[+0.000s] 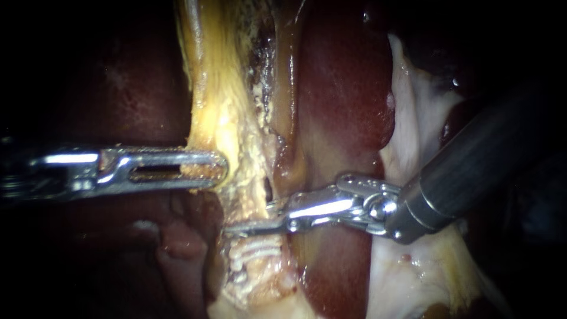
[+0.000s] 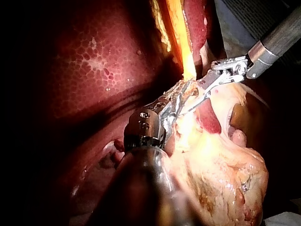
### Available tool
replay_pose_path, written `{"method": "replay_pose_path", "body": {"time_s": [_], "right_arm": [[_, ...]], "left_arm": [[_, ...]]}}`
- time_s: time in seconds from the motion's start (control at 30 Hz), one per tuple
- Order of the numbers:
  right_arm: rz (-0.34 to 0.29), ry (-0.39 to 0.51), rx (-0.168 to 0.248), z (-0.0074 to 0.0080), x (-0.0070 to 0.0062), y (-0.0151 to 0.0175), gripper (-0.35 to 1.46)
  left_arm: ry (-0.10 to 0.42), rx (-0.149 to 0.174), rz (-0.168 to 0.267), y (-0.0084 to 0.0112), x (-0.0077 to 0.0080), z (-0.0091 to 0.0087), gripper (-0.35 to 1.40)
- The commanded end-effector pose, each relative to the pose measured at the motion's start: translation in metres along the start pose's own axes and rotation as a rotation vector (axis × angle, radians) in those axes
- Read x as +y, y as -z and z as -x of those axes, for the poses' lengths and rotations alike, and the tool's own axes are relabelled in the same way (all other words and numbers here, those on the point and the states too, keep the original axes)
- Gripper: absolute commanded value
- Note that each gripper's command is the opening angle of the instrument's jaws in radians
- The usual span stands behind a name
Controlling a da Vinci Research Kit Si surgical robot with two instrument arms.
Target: Going back third clip left tube
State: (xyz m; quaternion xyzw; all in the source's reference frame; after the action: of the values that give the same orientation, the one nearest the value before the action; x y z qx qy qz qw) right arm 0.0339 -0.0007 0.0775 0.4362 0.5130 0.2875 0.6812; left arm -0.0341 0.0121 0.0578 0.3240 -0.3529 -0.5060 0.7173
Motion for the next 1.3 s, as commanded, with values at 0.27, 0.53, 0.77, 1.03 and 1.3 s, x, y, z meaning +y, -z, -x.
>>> {"method": "replay_pose_path", "body": {"time_s": [0.27, 0.53, 0.77, 1.03, 1.3], "right_arm": [[0.008, 0.059, 0.001, 0.0002, 0.0003, 0.0004, 0.5], [-0.013, 0.247, 0.023, 0.0007, -0.0002, 0.0026, 0.6], [-0.014, 0.345, 0.02, 0.0002, -0.0005, 0.0054, 0.6], [-0.01, 0.406, 0.023, -0.0013, -0.0013, 0.0087, 0.6], [-0.007, 0.428, 0.024, -0.0017, -0.0017, 0.0103, 0.6]], "left_arm": [[0.0, 0.0, 0.0, 0.0001, 0.0, 0.0, -0.35], [-0.001, 0.0, 0.0, 0.0002, 0.0001, -0.0001, -0.35], [-0.001, 0.001, -0.001, 0.0003, 0.0002, -0.0001, -0.35], [-0.001, 0.001, -0.001, 0.0003, 0.0002, -0.0001, -0.35], [-0.001, 0.001, -0.001, 0.0003, 0.0002, -0.0002, -0.35]]}}
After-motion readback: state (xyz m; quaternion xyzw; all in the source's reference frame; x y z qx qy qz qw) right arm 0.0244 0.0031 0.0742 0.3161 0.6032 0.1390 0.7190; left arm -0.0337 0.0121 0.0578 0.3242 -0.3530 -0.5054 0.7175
